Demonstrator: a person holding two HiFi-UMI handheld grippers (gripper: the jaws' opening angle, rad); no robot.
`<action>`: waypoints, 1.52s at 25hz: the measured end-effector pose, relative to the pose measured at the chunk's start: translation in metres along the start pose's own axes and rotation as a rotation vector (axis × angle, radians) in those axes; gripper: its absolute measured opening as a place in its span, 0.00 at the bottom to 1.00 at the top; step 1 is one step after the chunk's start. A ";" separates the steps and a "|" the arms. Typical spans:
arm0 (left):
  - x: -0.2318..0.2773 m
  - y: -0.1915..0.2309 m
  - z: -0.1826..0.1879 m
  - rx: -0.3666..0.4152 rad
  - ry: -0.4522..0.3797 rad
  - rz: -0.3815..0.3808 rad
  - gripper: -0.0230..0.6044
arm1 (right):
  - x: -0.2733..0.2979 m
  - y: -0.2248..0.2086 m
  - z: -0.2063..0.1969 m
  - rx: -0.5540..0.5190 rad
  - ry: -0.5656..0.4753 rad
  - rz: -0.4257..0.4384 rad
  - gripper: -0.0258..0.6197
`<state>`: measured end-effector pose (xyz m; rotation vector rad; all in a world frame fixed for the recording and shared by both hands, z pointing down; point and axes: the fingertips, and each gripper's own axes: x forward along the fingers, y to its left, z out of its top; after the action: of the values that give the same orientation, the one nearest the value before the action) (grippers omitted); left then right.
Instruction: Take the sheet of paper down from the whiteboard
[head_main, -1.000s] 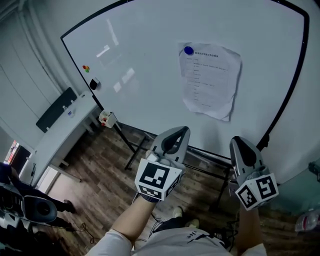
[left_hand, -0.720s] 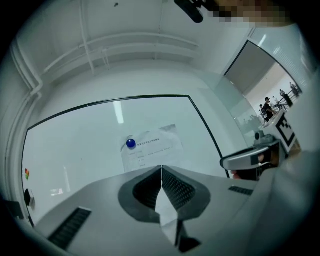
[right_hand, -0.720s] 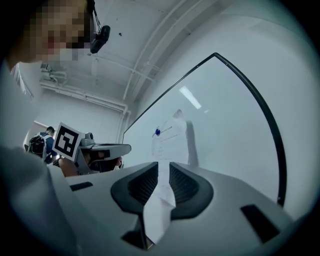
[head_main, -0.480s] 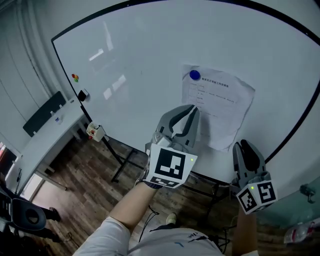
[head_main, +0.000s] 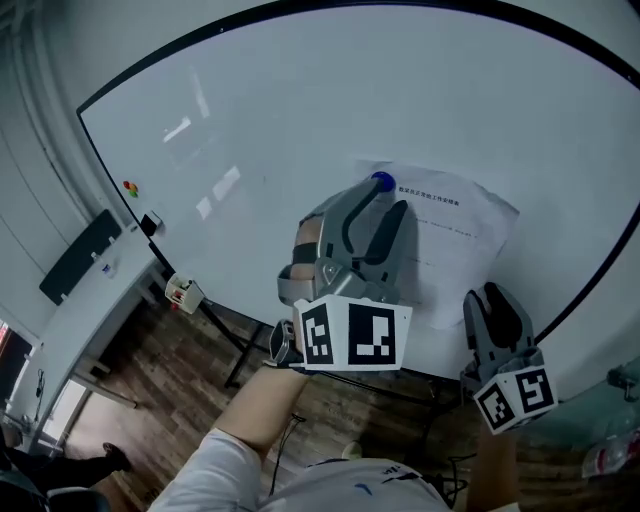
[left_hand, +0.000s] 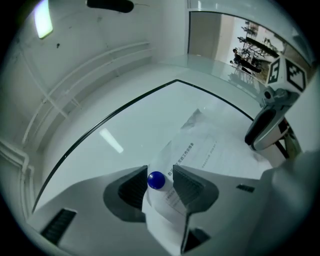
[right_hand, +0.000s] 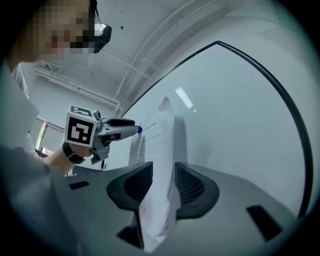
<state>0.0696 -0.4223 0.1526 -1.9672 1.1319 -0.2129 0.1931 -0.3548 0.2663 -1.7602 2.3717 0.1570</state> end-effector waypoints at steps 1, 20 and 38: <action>0.004 0.000 -0.001 0.027 0.009 -0.004 0.28 | 0.002 -0.001 -0.001 0.001 0.001 -0.002 0.24; 0.016 0.003 -0.008 0.041 0.004 -0.022 0.28 | 0.019 -0.005 0.002 0.023 -0.014 -0.001 0.23; -0.009 -0.005 0.001 -0.084 -0.054 -0.041 0.25 | 0.002 -0.009 0.004 0.111 -0.048 0.019 0.06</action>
<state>0.0687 -0.4135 0.1578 -2.0597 1.0816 -0.1345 0.2016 -0.3586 0.2623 -1.6662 2.3164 0.0676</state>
